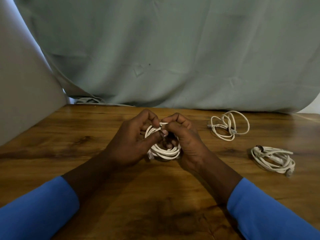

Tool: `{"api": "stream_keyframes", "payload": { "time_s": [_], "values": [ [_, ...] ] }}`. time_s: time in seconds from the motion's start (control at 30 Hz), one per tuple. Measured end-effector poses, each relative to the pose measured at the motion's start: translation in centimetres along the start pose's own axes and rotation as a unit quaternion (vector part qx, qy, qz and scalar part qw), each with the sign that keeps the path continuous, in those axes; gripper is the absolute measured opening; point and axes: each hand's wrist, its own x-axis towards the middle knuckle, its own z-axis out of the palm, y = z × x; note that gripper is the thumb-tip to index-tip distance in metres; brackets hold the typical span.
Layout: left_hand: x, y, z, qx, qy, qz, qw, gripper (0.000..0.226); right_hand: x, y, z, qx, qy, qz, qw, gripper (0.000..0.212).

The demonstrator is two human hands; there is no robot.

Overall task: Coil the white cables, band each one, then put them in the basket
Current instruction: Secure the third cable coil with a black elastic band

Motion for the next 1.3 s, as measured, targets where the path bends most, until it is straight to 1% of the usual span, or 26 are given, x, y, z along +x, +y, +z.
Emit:
{"api": "stream_keyframes", "payload": {
  "time_s": [0.03,0.1,0.13,0.2,0.23,0.3,0.37,0.43,0.5,0.57,0.6,0.67,0.7,0.77,0.87,0.9,0.97,1.03,1.13,1.3],
  "values": [
    [0.0,0.0,-0.3,0.054,0.012,0.016,0.998,0.017,0.0,0.1,0.0,-0.001,0.005,0.005,1.000,0.014],
    [0.2,-0.2,-0.8,0.162,0.046,0.065,0.984,0.014,0.0,0.1,-0.1,-0.005,0.014,0.015,1.000,0.014],
    [0.3,-0.3,-1.0,0.195,0.058,0.089,0.975,0.014,0.1,0.1,-0.2,-0.004,0.015,0.019,1.000,0.015],
    [0.5,-0.2,-1.2,0.212,0.060,0.113,0.969,0.016,0.0,0.0,-0.2,0.013,0.010,0.026,1.000,0.015],
    [0.4,0.0,-1.3,0.205,0.050,0.116,0.970,0.017,0.1,0.1,-0.2,0.021,0.005,0.030,0.999,0.015],
    [0.3,0.1,-0.8,0.188,0.034,0.112,0.975,0.017,0.2,0.5,-0.5,0.003,-0.002,0.033,0.999,0.011],
    [0.2,0.0,-0.7,0.184,0.047,0.105,0.976,0.019,0.2,0.6,-0.6,-0.017,0.002,0.041,0.999,0.010],
    [0.3,0.0,-0.9,0.179,0.057,0.107,0.976,0.019,0.2,0.6,-0.7,-0.023,0.010,0.046,0.999,0.016],
    [0.3,-0.1,-1.0,0.174,0.059,0.112,0.976,0.019,0.2,0.5,-0.7,-0.027,0.012,0.046,0.998,0.016],
    [0.1,-0.3,-0.8,0.124,0.063,0.075,0.988,0.018,0.0,0.4,-0.8,-0.026,0.009,0.051,0.998,0.015],
    [0.1,-0.4,-0.7,0.070,0.067,0.039,0.994,0.017,0.0,0.3,-0.8,-0.020,0.005,0.055,0.998,0.015],
    [0.2,-0.6,-0.4,-0.036,0.074,-0.014,0.996,0.014,-0.1,0.4,-0.7,-0.002,-0.007,0.058,0.998,0.012],
    [0.3,-0.8,-0.4,-0.060,0.075,-0.022,0.995,0.014,-0.1,0.4,-0.7,0.003,-0.012,0.055,0.998,0.007],
    [0.4,-0.9,-0.3,-0.077,0.065,-0.026,0.995,0.013,0.0,0.5,-0.8,0.008,-0.024,0.048,0.999,0.005],
    [0.5,-1.0,-0.2,-0.082,0.053,-0.026,0.995,0.013,0.1,0.5,-1.0,0.028,-0.041,0.043,0.998,0.014],
    [0.5,-1.1,-0.2,-0.087,0.052,-0.023,0.995,0.014,0.1,0.5,-1.1,0.034,-0.046,0.044,0.997,0.014],
    [0.5,-1.1,-0.3,-0.134,0.042,-0.032,0.990,0.014,0.1,0.5,-1.1,0.037,-0.060,0.045,0.996,0.009],
    [0.5,-1.2,-0.4,-0.161,0.032,-0.045,0.985,0.015,0.2,0.5,-1.3,0.030,-0.071,0.044,0.996,0.008],
    [0.4,-1.2,-0.2,-0.150,0.057,-0.043,0.986,0.015,0.3,0.6,-1.3,0.033,-0.078,0.043,0.995,0.012],
    [0.4,-1.1,0.7,-0.160,0.138,-0.058,0.976,0.014,0.3,0.7,-0.8,0.048,-0.084,0.042,0.994,0.020]
  ]
}}
